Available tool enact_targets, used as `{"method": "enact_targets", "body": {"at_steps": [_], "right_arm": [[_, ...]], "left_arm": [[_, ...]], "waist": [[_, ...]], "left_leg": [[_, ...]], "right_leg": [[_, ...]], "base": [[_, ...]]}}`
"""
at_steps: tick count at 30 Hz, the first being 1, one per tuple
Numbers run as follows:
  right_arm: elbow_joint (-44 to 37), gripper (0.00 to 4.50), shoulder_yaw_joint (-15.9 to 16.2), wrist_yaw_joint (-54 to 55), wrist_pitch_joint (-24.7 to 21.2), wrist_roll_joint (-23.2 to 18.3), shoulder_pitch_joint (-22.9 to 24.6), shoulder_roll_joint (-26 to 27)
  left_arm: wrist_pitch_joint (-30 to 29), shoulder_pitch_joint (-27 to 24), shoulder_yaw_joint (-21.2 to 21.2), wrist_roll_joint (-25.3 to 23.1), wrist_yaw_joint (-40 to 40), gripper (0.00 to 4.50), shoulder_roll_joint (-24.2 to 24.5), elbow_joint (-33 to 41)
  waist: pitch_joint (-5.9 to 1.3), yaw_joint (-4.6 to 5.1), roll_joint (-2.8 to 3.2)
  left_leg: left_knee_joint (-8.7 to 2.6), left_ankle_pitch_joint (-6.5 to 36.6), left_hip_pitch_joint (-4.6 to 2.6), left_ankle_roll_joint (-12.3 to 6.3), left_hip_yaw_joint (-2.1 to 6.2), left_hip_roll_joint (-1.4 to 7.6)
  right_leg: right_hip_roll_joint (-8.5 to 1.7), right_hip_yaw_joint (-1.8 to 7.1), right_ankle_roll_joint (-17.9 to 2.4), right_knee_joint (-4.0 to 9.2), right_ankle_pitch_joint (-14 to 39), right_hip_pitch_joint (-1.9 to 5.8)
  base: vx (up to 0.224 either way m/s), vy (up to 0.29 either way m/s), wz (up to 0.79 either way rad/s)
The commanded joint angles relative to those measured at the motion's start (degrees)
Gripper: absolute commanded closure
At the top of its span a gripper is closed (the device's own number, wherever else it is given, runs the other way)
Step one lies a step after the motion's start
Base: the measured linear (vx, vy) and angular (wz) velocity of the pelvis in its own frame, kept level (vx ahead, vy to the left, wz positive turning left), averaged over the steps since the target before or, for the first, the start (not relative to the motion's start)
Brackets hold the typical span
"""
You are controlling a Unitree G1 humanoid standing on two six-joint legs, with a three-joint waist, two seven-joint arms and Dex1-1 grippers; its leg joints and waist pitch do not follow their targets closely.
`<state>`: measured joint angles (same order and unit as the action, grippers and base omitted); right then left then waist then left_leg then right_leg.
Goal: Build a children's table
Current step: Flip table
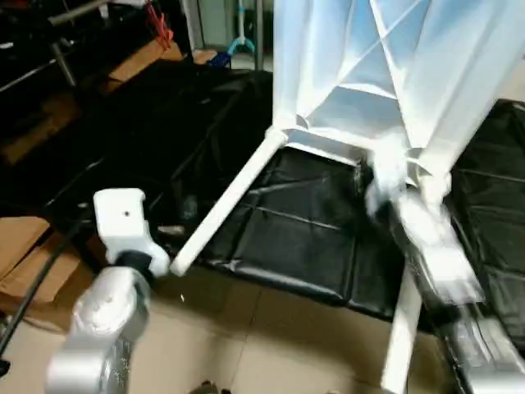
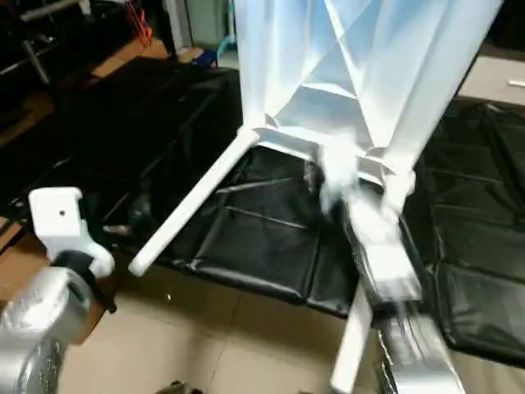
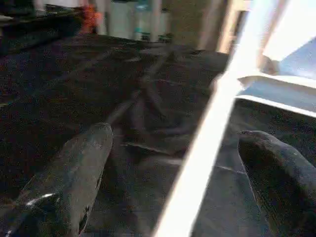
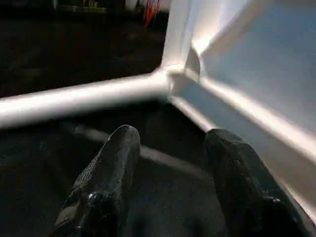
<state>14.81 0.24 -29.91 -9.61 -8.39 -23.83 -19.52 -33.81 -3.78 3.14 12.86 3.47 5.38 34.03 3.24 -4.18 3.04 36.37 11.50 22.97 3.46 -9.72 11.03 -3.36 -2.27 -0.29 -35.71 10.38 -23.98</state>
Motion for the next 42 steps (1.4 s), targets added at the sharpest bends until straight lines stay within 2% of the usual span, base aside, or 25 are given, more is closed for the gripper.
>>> {"method": "enact_targets", "body": {"at_steps": [1, 3, 5, 6, 9, 10, 11, 12, 14, 15, 16, 21, 23, 26, 30, 33, 35, 38, 40, 42], "right_arm": [[-4.3, 2.16, -2.2, -1.4, -2.2, -2.6, 0.1, -1.2], [-4.8, 2.16, -5.4, 0.5, -2.6, -3.0, 0.8, -2.9], [-8.0, 2.16, -6.5, -0.6, -6.0, -4.3, 3.1, -5.9], [-10.6, 2.16, -6.3, -2.3, -8.3, -4.9, 4.7, -7.4], [-15.7, 2.16, -6.7, -6.1, -12.6, -6.4, 7.7, -10.7], [-16.5, 2.16, -6.8, -6.7, -13.3, -6.6, 8.3, -11.4], [-17.0, 2.16, -7.2, -7.3, -15.7, -4.8, 9.9, -14.6], [-15.8, 2.16, -7.9, -6.2, -16.3, -3.4, 10.2, -15.7], [-14.8, 2.16, -8.7, -5.2, -16.7, -2.9, 10.2, -16.0], [-12.3, 2.16, -10.3, -3.1, -17.3, -2.0, 10.3, -16.9], [-11.7, 2.16, -10.6, -2.5, -17.5, -1.7, 10.8, -17.7], [-13.9, 2.16, -11.7, -3.2, -21.3, -2.1, 13.6, -20.4], [-14.7, 2.16, -11.4, -4.9, -22.0, -1.9, 15.3, -22.4], [-14.9, 2.16, -11.4, -7.3, -24.4, -2.1, 17.8, -24.8], [-16.9, 2.16, -8.6, -10.4, -26.5, -2.2, 22.0, -27.3], [-19.0, 2.16, -7.2, -10.0, -28.0, -3.0, 22.4, -25.8], [-19.5, 2.16, -6.5, -9.7, -28.7, -3.4, 22.4, -24.8], [-20.0, 2.16, -5.4, -10.0, -29.1, -3.6, 22.5, -23.7], [-19.9, 2.16, -4.1, -10.3, -28.9, -3.5, 22.6, -22.7], [-19.5, 2.16, -2.1, -10.5, -28.4, -3.2, 22.4, -21.4]], "left_arm": [[0.7, -0.5, -1.1, 1.3, 1.6, 0.00, 0.6, 1.4], [1.3, -1.6, -1.9, 2.6, 3.8, 0.00, 1.3, 1.8], [0.9, -2.7, -2.8, 3.0, 5.5, 0.00, 2.4, 2.3], [0.5, -3.2, -3.1, 2.5, 5.5, 0.00, 2.8, 2.7], [0.7, -4.9, -3.3, 2.1, 5.5, 0.00, 2.8, 3.6], [0.8, -5.3, -3.3, 2.1, 5.4, 0.00, 2.7, 3.8], [1.2, -7.2, -3.5, 2.0, 5.4, 0.00, 2.8, 4.5], [1.3, -8.2, -3.9, 2.3, 5.8, 0.00, 3.1, 4.9], [1.5, -8.8, -4.1, 2.6, 6.2, 0.00, 3.3, 5.2], [1.4, -10.0, -4.5, 4.4, 7.8, 0.00, 3.5, 6.0], [1.3, -10.6, -4.9, 5.3, 8.9, 0.00, 3.9, 6.4], [1.0, -12.8, -6.7, 6.8, 12.8, 0.00, 6.8, 8.1], [0.7, -14.0, -6.4, 7.4, 14.2, 0.00, 8.1, 8.8], [0.2, -15.9, -5.2, 8.6, 15.9, 0.00, 9.6, 9.6], [0.0, -18.0, -4.7, 9.0, 17.9, 0.00, 12.7, 9.6], [-0.5, -19.4, -5.5, 9.7, 19.3, 0.00, 14.2, 10.3], [-0.5, -19.9, -5.8, 10.3, 19.7, 0.00, 14.4, 10.9], [-0.4, -19.9, -5.8, 10.6, 19.8, 0.00, 14.3, 11.2], [-0.2, -19.7, -5.8, 10.6, 19.7, 0.00, 14.3, 11.1], [0.0, -19.3, -5.9, 10.8, 19.5, 0.00, 14.3, 11.2]], "waist": [[-3.79, 0.45, -0.29], [-3.47, 1.20, -0.30], [-3.43, 1.38, -0.53], [-3.47, 1.17, -0.58], [-3.46, 1.29, -0.65], [-3.26, 1.49, -0.99], [-3.22, 1.61, -0.97], [-3.03, 1.89, -1.05], [-2.75, 2.38, -1.07], [-2.69, 2.65, -1.07], [-2.78, 2.74, -1.05], [-2.70, 2.77, -1.22], [-2.66, 2.76, -1.22], [-2.62, 2.79, -1.28], [-2.48, 2.69, -1.34], [-2.44, 2.95, -1.48], [-2.46, 3.11, -1.39], [-2.31, 3.44, -1.59], [-2.24, 3.61, -1.39], [-2.23, 3.78, -1.58]], "left_leg": [[-5.12, 13.4, -1.09, -1.57, 0.60, 1.76], [-5.17, 15.5, -1.20, -0.95, 0.61, 1.59], [-5.13, 15.2, -1.11, -0.93, 0.58, 1.41], [-5.03, 15.0, -1.39, -1.03, 0.54, 1.58], [-5.13, 14.2, -0.93, -1.62, 0.71, 1.52], [-5.14, 14.5, -0.88, -1.86, 0.63, 1.43], [-5.17, 14.8, -0.85, -1.84, 0.67, 1.45], [-5.10, 16.0, -1.08, -1.67, 0.69, 1.47], [-5.15, 17.4, -1.19, -1.51, 0.69, 1.23], [-5.02, 18.8, -1.56, -1.26, 0.70, 1.05], [-5.08, 19.0, -1.69, -1.08, 0.84, 1.00], [-5.22, 20.0, -1.77, -1.33, 0.90, 0.98], [-5.32, 19.6, -1.49, -1.51, 0.99, 1.06], [-5.15, 19.5, -1.55, -1.91, 0.90, 0.97], [-5.14, 20.0, -1.69, -2.11, 0.96, 1.04], [-5.27, 20.2, -1.48, -2.02, 1.10, 1.03], [-5.23, 20.5, -1.64, -1.79, 1.16, 1.02], [-5.15, 21.6, -1.79, -1.50, 1.12, 1.03], [-4.99, 22.5, -1.97, -1.11, 1.18, 0.84], [-5.00, 23.1, -1.96, -0.86, 1.28, 0.79]], "right_leg": [[-2.88, 1.85, -8.3, 4.81, 12.9, 2.64], [-2.94, 1.81, -7.1, 5.39, 17.4, 2.35], [-2.89, 1.84, -6.6, 5.55, 18.0, 2.52], [-2.84, 1.96, -6.2, 5.60, 17.7, 2.35], [-3.00, 1.90, -5.7, 5.60, 18.1, 2.88], [-2.97, 1.85, -5.5, 5.85, 19.7, 2.80], [-3.03, 1.85, -5.4, 5.87, 20.7, 2.80], [-3.11, 1.82, -4.8, 6.34, 24.1, 2.57], [-3.01, 1.64, -4.4, 6.70, 27.3, 2.34], [-3.04, 1.46, -3.4, 7.16, 30.5, 2.08], [-3.07, 1.31, -2.8, 7.43, 31.8, 2.12], [-2.79, 1.27, -1.6, 7.67, 31.6, 1.90], [-2.96, 1.32, -1.5, 7.60, 31.6, 2.12], [-2.87, 1.35, -1.4, 7.65, 32.2, 2.00], [-2.84, 1.33, -1.1, 7.90, 33.5, 1.75], [-2.86, 1.20, -1.1, 7.75, 33.7, 1.83], [-3.03, 1.24, -1.1, 7.82, 34.7, 1.68], [-2.96, 1.22, -1.0, 8.00, 35.7, 1.48], [-3.02, 1.08, -0.3, 8.31, 38.0, 1.23], [-3.00, 0.94, 0.1, 8.41, 38.7, 1.18]], "base": [[0.000, 0.000, 0.00], [0.000, 0.000, 0.00], [0.000, 0.000, 0.00], [0.000, 0.000, 0.00], [0.000, 0.000, 0.00], [0.000, 0.000, 0.00], [0.000, 0.000, 0.00], [0.000, 0.000, 0.00], [0.000, 0.000, 0.00], [0.000, 0.000, 0.00], [0.000, 0.000, 0.00], [0.000, 0.000, 0.00], [0.000, 0.000, 0.00], [0.000, 0.000, 0.00], [0.000, 0.000, 0.00], [0.000, 0.000, 0.00], [0.000, 0.000, 0.00], [0.000, 0.000, 0.00], [0.000, 0.000, 0.00], [0.000, 0.000, 0.00]]}}
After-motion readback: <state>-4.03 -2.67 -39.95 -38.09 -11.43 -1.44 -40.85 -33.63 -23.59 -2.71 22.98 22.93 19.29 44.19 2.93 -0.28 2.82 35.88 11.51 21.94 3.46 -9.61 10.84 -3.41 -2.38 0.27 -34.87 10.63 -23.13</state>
